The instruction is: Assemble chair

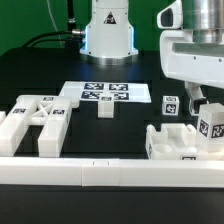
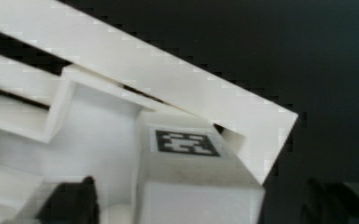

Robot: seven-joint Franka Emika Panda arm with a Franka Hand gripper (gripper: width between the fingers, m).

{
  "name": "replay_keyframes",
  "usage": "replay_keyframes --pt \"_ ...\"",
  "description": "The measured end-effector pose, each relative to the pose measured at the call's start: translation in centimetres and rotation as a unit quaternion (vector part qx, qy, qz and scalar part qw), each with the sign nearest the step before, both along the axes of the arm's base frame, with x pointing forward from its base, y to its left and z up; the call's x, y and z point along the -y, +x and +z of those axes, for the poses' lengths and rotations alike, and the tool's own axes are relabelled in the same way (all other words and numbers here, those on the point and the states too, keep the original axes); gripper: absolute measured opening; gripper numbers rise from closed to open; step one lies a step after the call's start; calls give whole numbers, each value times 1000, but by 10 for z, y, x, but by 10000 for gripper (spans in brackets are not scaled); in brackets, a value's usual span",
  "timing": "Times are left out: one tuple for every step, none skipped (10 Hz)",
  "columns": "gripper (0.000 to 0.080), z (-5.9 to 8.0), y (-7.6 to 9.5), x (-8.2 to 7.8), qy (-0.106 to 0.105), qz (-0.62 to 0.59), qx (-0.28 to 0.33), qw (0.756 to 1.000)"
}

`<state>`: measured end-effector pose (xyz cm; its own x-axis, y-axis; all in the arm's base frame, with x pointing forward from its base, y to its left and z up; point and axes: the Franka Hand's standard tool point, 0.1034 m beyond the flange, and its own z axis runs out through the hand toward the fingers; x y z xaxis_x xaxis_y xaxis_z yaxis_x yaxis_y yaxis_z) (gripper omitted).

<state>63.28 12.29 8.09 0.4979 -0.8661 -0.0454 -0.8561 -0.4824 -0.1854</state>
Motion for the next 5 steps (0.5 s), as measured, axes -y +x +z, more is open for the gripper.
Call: replay_keyframes --pt "627 0 0 0 -7 48 6 999" --pt "645 -1 0 0 -13 89 11 996" --pt "645 -1 0 0 -18 122 15 992" --pt "649 -2 -3 1 -30 183 13 983" --pt "649 -2 -3 0 -48 264 5 963"
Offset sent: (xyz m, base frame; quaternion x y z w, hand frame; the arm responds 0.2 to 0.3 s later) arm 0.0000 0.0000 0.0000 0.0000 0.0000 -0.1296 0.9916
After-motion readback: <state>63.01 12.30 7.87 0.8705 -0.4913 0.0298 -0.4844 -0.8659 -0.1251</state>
